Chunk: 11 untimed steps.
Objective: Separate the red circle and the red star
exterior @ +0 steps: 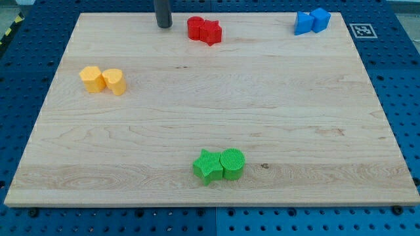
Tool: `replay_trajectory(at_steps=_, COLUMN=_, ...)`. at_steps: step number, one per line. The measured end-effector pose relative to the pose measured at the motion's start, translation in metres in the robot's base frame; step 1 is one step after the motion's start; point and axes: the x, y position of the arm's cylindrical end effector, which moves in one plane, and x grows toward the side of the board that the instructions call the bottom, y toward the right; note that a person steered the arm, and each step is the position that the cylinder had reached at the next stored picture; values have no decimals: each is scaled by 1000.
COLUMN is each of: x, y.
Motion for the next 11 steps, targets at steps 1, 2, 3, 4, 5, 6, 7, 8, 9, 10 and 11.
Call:
replay_trajectory(at_steps=1, x=1, y=5)
replay_trajectory(at_steps=2, x=16, y=25)
replay_trajectory(at_steps=3, x=29, y=58)
replay_trajectory(at_steps=4, x=32, y=89)
replay_trajectory(at_steps=5, x=42, y=117)
replay_trajectory(at_steps=6, x=52, y=148)
replay_trajectory(at_steps=7, x=52, y=166)
replay_trajectory(at_steps=8, x=62, y=169)
replay_trajectory(at_steps=9, x=84, y=176)
replay_trajectory(at_steps=10, x=92, y=203)
replay_trajectory(at_steps=11, x=107, y=244)
